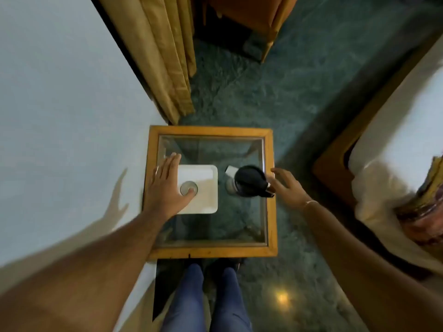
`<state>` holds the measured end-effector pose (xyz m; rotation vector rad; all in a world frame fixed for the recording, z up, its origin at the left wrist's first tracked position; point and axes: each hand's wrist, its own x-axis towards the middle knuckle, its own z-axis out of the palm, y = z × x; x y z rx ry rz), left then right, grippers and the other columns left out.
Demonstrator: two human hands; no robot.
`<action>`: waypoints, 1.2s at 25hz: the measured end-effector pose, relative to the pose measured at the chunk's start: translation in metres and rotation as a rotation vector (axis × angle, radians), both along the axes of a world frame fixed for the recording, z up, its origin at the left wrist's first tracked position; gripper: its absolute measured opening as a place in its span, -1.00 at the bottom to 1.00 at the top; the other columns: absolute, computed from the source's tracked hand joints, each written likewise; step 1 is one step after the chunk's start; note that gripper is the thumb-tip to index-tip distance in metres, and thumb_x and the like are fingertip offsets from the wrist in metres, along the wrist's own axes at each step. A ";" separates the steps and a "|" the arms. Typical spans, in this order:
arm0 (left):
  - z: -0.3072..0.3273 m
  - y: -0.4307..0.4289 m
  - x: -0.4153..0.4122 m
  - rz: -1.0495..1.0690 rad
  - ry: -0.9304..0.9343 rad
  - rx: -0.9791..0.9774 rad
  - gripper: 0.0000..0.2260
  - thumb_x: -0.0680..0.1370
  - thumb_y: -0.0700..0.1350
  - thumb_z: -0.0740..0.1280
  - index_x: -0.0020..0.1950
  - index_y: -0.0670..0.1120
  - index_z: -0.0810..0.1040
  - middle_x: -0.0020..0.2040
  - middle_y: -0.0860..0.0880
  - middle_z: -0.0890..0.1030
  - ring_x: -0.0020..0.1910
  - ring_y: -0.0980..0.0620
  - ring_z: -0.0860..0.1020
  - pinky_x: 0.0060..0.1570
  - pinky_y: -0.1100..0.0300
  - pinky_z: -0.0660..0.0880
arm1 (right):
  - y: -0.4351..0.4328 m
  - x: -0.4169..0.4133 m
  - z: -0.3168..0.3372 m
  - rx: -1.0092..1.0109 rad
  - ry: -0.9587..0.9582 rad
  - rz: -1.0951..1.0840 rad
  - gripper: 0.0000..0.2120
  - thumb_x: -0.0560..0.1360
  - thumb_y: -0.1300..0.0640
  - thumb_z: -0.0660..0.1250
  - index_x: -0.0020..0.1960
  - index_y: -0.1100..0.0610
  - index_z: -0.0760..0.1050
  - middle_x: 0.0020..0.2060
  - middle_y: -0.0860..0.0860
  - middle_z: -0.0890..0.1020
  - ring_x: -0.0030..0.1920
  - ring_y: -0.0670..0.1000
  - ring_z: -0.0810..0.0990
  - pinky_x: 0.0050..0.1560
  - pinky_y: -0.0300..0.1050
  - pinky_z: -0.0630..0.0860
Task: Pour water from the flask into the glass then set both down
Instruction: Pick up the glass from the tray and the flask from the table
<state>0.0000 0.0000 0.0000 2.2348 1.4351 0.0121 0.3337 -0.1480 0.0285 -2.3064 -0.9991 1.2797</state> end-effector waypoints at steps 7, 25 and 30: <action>-0.130 -0.045 -0.023 0.277 0.068 -0.283 0.10 0.37 0.28 0.65 0.71 0.10 0.07 0.68 -0.08 0.36 0.62 -0.20 0.37 0.54 -0.30 0.42 | -0.015 -0.006 -0.081 0.051 0.340 -0.230 -0.57 0.71 -0.20 0.06 0.01 -0.48 0.70 -0.12 -0.47 0.74 0.01 -0.49 0.63 0.05 -0.58 0.44; -0.201 -0.007 0.014 0.441 -0.244 -0.442 -0.35 0.51 0.27 0.53 0.54 0.13 0.45 0.47 0.01 0.59 0.30 0.10 0.48 0.48 -0.06 0.48 | 0.001 -0.072 -0.101 0.569 0.444 -0.681 -0.39 0.59 -0.25 0.35 -0.17 0.34 0.47 -0.40 0.07 0.35 -0.43 -0.04 0.27 -0.34 -0.09 0.20; -0.098 0.000 0.005 0.376 -0.377 -0.438 -0.32 0.46 0.27 0.58 0.52 0.13 0.48 0.41 0.04 0.61 0.36 -0.03 0.57 0.35 -0.08 0.64 | 0.006 -0.069 0.007 0.676 0.474 -0.682 -0.51 0.59 -0.13 0.26 -0.29 0.25 0.34 -0.43 0.16 0.17 -0.42 0.11 0.12 -0.34 0.02 0.10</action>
